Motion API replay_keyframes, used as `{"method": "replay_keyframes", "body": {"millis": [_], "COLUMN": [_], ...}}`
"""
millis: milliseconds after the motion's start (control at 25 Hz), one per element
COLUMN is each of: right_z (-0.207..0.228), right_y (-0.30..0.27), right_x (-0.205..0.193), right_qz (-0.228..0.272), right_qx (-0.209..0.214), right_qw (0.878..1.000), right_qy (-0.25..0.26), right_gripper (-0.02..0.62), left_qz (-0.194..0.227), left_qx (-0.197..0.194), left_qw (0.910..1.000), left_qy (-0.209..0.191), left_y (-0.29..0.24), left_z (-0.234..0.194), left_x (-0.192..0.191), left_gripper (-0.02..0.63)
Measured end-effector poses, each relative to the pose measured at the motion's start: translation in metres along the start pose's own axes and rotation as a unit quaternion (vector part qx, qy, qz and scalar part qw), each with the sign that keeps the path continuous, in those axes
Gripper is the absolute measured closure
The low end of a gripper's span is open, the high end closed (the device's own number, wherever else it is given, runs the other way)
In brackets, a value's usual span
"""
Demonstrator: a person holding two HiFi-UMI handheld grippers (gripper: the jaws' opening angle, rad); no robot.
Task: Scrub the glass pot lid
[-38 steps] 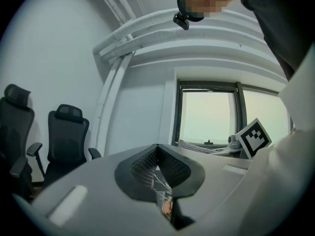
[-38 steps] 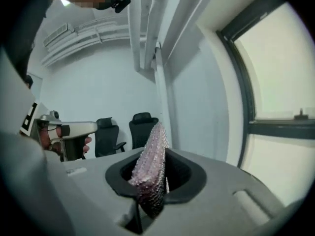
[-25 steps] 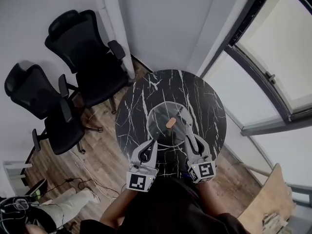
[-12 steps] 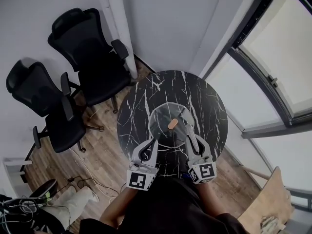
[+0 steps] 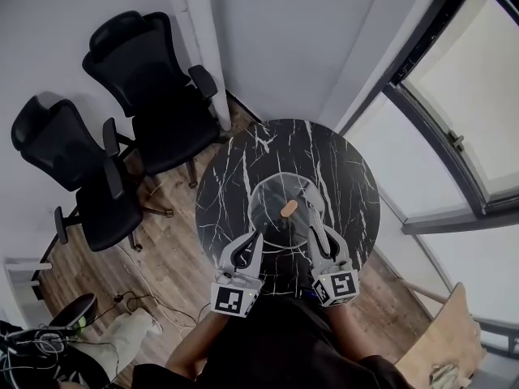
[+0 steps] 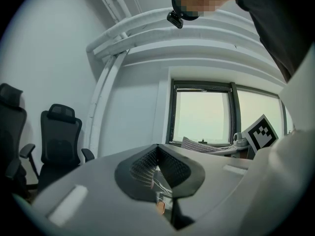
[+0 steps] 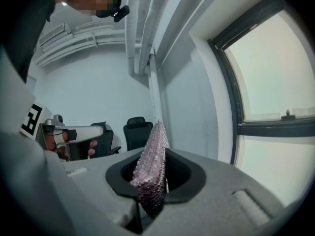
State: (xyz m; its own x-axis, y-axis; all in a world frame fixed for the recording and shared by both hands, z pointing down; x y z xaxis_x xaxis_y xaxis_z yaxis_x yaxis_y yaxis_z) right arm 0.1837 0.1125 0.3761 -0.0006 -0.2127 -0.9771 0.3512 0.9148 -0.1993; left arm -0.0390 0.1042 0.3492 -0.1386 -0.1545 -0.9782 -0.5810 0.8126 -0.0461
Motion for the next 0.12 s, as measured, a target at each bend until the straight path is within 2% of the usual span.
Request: {"method": "replay_keyframes", "body": {"millis": [120], "right_z": [-0.0002], "right_y": [-0.0020], "right_x": [-0.0002], "right_qz": [-0.001], "right_qx": [0.001], "right_qw": [1.000], "right_qy": [-0.001], "right_gripper": [0.525], "left_qz": [0.001], "left_qx": [0.001], "left_qw": [1.0000], "left_qy": [0.003], "left_y": [-0.0010], "left_z": [-0.0016], "left_x": [0.0002], "left_gripper": [0.604]}}
Point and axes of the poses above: the fingertips, and each gripper's own axes: y backward along the fingers, z to its right, x out of its top, the point moved 9 cm from there along y, backward along the fingers, and after that the axes turned 3 degrees about y, right-handed, at the moved point
